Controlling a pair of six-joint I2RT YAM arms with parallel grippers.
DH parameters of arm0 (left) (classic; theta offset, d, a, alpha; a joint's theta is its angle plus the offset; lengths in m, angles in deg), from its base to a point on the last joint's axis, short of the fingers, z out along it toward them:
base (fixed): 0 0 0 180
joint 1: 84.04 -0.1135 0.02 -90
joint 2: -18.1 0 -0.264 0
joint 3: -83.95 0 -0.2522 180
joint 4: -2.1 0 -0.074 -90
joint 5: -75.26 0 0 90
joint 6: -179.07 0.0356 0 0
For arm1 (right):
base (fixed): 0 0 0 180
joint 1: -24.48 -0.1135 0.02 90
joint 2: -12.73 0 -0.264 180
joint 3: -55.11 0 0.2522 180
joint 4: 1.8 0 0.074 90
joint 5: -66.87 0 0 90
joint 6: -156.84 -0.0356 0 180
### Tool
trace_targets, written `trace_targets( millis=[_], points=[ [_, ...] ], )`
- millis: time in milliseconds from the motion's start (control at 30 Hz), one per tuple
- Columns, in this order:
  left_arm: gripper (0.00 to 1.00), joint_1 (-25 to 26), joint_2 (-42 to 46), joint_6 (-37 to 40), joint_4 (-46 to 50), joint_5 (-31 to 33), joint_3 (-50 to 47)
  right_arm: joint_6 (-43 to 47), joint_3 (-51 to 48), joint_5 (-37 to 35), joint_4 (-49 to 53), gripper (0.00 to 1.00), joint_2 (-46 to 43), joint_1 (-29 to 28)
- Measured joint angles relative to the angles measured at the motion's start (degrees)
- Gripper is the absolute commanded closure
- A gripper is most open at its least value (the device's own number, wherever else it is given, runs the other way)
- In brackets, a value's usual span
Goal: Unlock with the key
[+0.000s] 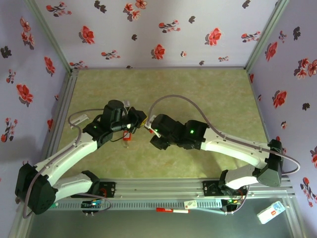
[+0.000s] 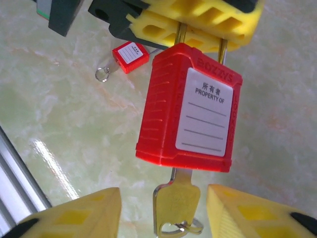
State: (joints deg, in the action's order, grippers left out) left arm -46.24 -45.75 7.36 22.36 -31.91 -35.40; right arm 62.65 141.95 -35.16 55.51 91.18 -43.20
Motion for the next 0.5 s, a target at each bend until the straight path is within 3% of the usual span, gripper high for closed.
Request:
trace_targets(
  millis=[500],
  points=[
    [1.0, 0.0, 0.0, 0.02, 0.37, -0.63, 0.0, 2.62, 0.72, -2.1, 0.46, 0.84, 1.92, 0.0]
  ],
)
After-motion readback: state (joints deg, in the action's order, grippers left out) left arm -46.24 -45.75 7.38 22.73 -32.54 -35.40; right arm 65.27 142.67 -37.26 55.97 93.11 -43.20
